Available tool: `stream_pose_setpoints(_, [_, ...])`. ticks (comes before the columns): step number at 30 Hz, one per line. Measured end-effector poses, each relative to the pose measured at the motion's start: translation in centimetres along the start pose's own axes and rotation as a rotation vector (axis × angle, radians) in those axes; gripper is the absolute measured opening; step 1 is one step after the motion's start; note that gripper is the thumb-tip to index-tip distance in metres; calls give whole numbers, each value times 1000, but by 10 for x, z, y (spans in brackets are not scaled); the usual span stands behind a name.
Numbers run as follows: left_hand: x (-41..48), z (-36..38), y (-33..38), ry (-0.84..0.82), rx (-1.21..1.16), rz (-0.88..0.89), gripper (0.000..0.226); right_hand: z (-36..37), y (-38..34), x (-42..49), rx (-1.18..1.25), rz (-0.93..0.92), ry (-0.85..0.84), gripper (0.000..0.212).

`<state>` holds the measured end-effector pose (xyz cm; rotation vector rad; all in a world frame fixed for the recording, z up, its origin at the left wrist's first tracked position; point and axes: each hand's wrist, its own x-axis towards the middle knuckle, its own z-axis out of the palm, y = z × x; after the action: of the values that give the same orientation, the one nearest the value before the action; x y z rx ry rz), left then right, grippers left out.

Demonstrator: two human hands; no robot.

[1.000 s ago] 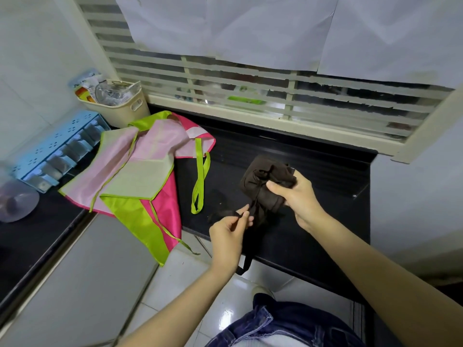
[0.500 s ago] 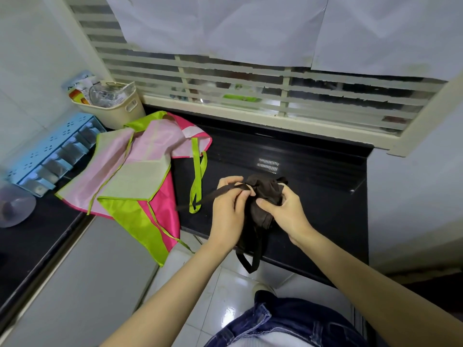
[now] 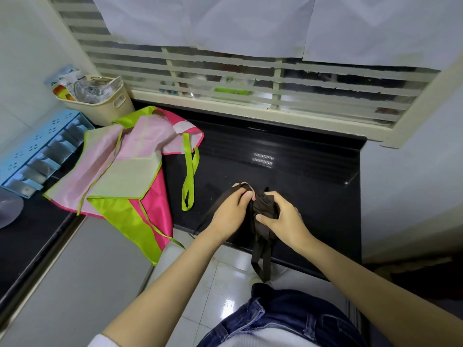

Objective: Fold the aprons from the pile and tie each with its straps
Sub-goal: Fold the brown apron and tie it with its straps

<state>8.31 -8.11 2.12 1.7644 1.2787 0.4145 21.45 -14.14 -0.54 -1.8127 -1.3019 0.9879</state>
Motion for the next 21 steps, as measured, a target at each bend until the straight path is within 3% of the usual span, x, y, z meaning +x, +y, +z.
stream_pose_setpoints(4, [2, 9, 5, 29, -126, -132, 26, -1, 4, 3, 118, 1, -38, 50])
stream_pose_setpoints(8, [13, 18, 15, 162, -270, -204, 35, 0, 3, 4, 178, 28, -68, 58])
stream_pose_setpoints(10, [21, 22, 18, 217, -199, -228, 41, 2, 2, 4, 172, 52, -111, 59])
stream_pose_setpoints(12, [26, 24, 16, 208, -25, -332, 47, 5, 1, 1, 159, 81, -143, 61])
stream_pose_setpoints(15, [33, 30, 11, 171, 55, -422, 49, 7, 4, 2, 176, 137, -146, 60])
stream_pose_setpoints(18, [36, 35, 9, 188, 91, -433, 49, 7, 7, 7, 212, 176, -158, 60])
stream_pose_setpoints(21, [37, 38, 7, 261, 83, -381, 49, -2, 8, 14, 291, 207, -293, 65])
